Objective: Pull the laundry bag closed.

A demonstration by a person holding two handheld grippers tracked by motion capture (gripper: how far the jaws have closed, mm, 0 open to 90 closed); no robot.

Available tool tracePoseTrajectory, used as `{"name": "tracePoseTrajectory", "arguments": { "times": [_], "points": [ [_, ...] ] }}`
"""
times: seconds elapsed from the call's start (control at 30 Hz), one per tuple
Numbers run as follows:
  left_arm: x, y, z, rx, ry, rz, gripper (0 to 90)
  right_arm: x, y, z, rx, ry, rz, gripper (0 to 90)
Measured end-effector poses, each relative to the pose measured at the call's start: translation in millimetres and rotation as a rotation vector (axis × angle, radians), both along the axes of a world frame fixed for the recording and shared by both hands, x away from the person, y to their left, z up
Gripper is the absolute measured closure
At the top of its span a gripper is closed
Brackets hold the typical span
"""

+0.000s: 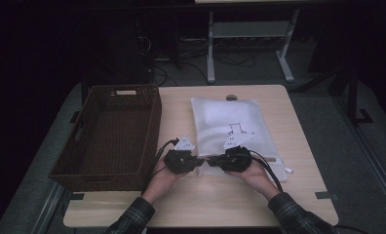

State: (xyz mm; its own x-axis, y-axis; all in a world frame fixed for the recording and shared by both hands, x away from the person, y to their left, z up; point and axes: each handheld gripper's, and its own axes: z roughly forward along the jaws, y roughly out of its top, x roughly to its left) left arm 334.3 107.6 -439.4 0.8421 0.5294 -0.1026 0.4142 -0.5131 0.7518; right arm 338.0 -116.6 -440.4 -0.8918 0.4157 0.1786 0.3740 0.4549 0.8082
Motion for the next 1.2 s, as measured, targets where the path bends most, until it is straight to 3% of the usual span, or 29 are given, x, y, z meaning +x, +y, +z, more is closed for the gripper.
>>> {"name": "tracePoseTrajectory", "arguments": {
  "times": [0.33, 0.73, 0.77, 1.2],
  "points": [
    [-1.3, -1.5, 0.7, -0.005, 0.007, 0.003, 83.3, -5.9, -0.5, 2.9, -0.04, -0.025, -0.039, 86.7],
    [-0.2, 0.8, 1.2, -0.016, 0.023, 0.025, 84.2, -8.2, 1.4, 2.4, -0.056, -0.038, -0.071, 86.9],
    [0.7, 2.9, 1.9, -0.04, 0.036, 0.03, 84.1, -7.6, -1.0, 2.4, -0.056, -0.039, -0.081, 86.9],
    [0.6, 1.0, 1.4, -0.02, 0.034, 0.025, 84.1, -12.2, -3.4, 3.5, -0.07, -0.055, -0.085, 86.8]
  ]
}}
